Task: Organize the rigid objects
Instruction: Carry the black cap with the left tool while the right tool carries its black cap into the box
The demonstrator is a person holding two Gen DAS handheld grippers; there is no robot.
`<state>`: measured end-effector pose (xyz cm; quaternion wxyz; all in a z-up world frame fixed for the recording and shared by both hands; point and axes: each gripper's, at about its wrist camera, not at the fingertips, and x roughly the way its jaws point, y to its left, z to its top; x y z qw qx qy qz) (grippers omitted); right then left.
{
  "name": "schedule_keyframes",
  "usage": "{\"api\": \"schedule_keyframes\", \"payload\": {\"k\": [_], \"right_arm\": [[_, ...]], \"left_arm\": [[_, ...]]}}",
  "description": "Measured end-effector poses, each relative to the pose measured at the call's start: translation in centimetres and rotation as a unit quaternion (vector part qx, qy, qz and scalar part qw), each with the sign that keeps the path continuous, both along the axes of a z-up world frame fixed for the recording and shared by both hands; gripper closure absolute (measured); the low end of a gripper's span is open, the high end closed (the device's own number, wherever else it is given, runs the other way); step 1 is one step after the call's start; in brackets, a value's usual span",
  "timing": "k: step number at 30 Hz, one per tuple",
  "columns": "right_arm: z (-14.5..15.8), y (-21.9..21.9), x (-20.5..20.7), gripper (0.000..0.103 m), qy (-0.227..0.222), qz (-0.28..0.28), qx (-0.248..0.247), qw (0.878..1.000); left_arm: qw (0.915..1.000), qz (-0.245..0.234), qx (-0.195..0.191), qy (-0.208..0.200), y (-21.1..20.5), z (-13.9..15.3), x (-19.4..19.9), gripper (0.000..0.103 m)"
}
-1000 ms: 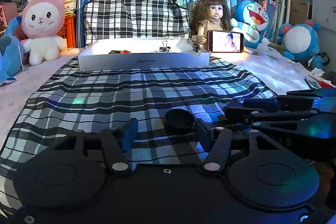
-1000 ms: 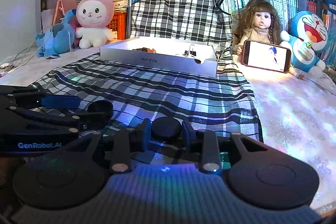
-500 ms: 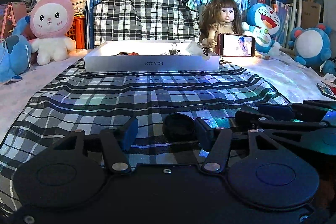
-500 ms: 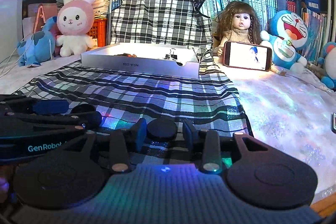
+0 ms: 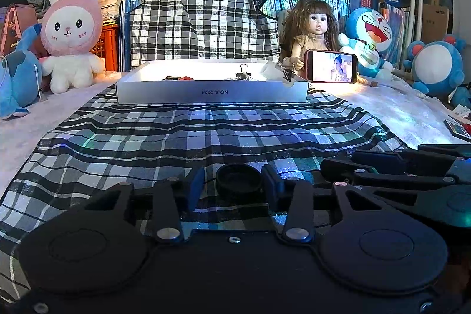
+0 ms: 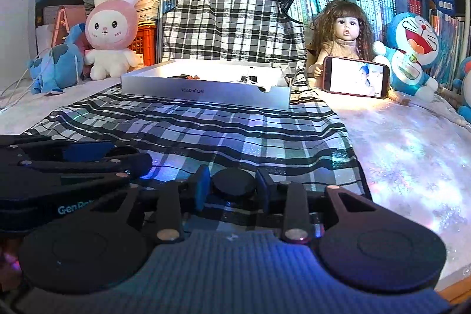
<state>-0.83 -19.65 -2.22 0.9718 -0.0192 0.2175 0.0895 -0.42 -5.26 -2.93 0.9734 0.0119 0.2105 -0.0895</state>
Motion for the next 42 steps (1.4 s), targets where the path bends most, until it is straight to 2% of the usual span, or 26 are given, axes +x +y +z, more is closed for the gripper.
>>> {"api": "schedule_keyframes", "payload": {"k": [4,17,21,27,34,42], "right_arm": [[0.1,0.4,0.0,0.063,-0.002,0.012,-0.001,1.0],[0.4,0.6,0.4,0.065,-0.004,0.019,0.014,1.0],[0.9,0.8,0.9,0.065,-0.004,0.019,0.014,1.0],[2.2,1.1,3.0,0.066,0.006,0.003,0.008,1.0],[4.3,0.2,7.7,0.066,0.028,-0.003,0.049,0.998],[6.1,0.9,13.4,0.066,0.035,0.002,0.045,0.998]], "left_arm": [[1.0,0.0,0.0,-0.001,0.0,0.0,0.1,0.072],[0.9999,-0.001,-0.017,0.001,0.7,0.7,0.8,0.072],[0.9999,-0.002,-0.012,0.006,0.9,1.2,1.6,0.072],[0.9995,0.008,0.0,0.031,1.7,3.0,4.9,0.072],[0.9998,0.003,0.0,0.019,2.5,5.8,9.2,0.072],[0.9999,-0.001,0.004,0.009,2.5,8.0,15.1,0.072]]}}
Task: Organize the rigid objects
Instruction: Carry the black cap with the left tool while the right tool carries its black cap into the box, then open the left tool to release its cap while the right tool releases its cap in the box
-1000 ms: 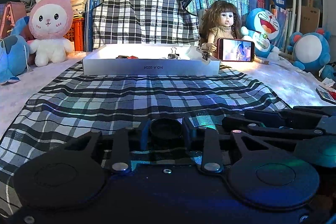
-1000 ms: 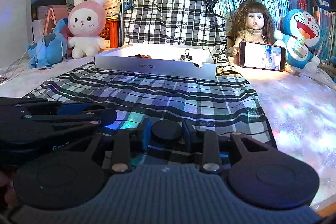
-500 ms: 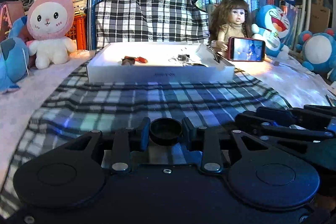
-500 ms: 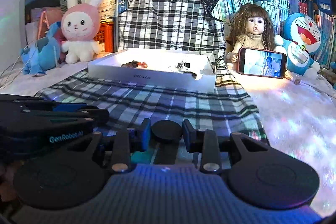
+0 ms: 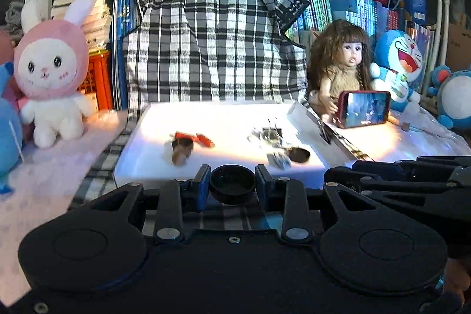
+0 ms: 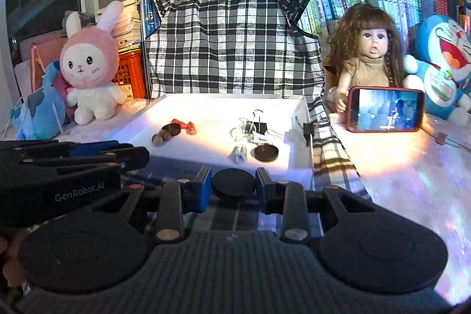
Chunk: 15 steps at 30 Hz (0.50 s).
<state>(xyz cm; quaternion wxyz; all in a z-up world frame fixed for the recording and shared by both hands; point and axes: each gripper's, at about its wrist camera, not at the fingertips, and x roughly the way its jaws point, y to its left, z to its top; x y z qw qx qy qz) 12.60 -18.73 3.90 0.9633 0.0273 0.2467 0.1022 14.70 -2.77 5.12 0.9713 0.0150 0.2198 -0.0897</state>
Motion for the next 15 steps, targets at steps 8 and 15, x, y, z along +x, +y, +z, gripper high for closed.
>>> {"api": "schedule_keyframes", "payload": {"k": [8,15], "right_arm": [[0.3,0.6,4.7,0.066,0.025,0.003,0.017,1.0],[0.1,1.2,7.5,0.066,0.041,0.002,0.025,0.999]], "left_arm": [[0.9999,0.011,0.01,0.009,0.8,0.5,4.6,0.072],[0.9989,0.029,0.0,0.036,2.1,-0.9,7.8,0.072]]}}
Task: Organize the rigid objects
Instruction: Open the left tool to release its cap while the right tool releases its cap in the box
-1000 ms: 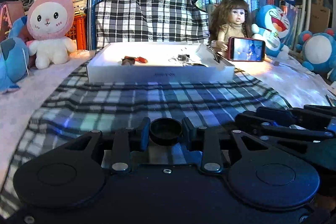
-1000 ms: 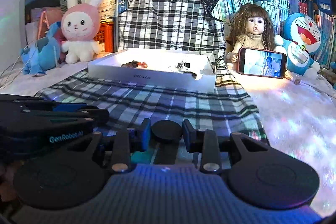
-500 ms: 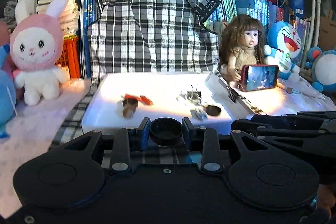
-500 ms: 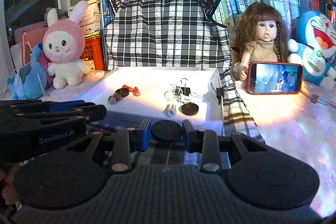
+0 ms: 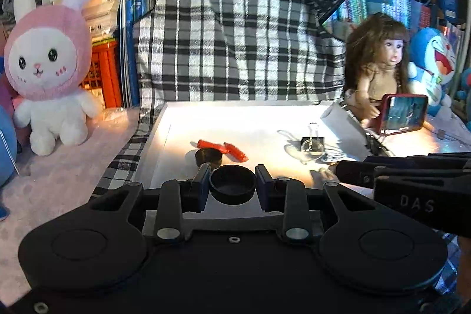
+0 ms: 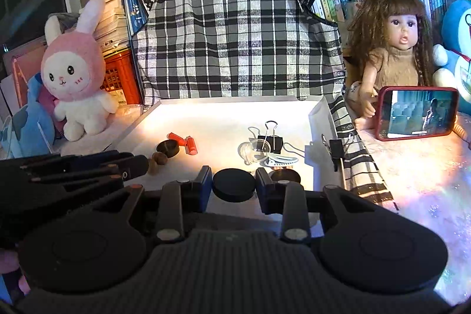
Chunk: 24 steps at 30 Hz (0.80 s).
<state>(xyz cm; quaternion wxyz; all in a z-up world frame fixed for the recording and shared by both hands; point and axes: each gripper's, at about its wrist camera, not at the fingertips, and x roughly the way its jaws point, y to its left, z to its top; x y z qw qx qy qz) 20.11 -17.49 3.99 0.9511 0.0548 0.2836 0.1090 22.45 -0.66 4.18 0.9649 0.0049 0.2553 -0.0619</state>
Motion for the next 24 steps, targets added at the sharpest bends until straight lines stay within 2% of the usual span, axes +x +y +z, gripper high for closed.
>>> {"api": "schedule_keyframes", "payload": {"k": [11,24], "right_arm": [[-1.9,0.9,3.3,0.066,0.032,-0.006,0.018,0.999],[-3.2,1.4,5.4,0.066,0.051,-0.005,0.022,0.998]], "left_arm": [[0.9997,0.008,0.007,0.02,0.5,-1.7,2.9,0.072],[0.9992,0.014,0.003,0.037,0.9,-3.4,5.2,0.072]]}}
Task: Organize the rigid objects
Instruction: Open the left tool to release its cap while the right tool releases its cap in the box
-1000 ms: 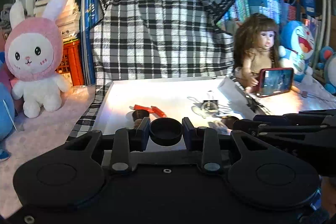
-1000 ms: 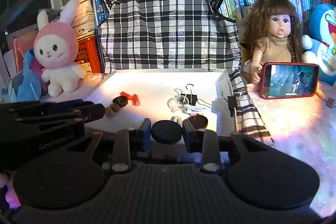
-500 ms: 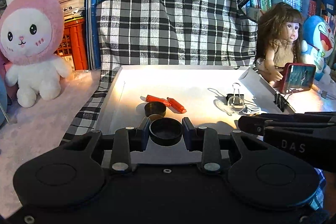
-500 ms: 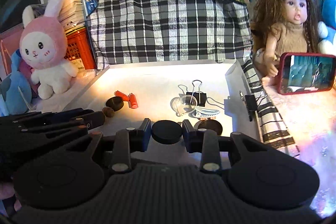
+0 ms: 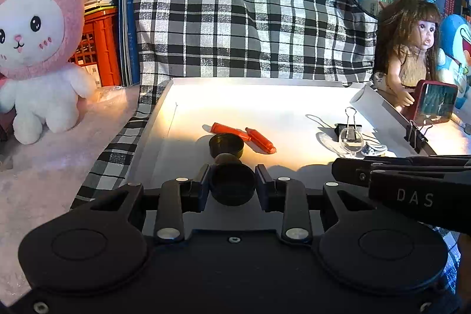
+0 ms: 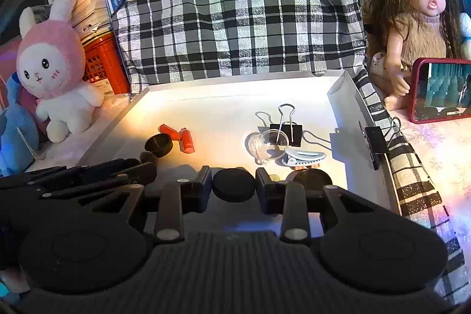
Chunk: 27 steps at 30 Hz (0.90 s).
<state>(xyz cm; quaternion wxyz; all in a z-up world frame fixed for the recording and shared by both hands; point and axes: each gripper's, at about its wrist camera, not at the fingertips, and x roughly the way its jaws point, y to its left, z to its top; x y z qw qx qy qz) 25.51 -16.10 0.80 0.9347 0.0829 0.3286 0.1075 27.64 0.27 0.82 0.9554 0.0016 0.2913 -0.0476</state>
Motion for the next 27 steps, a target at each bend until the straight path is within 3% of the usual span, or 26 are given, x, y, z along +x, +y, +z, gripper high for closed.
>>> {"api": "schedule_keyframes", "payload": {"k": [27], "right_arm": [[-1.0,-0.1,3.5,0.066,-0.004,-0.017,-0.034,0.999]], "left_arm": [[0.9994,0.033,0.004,0.002,0.4,-1.0,4.7,0.072]]}}
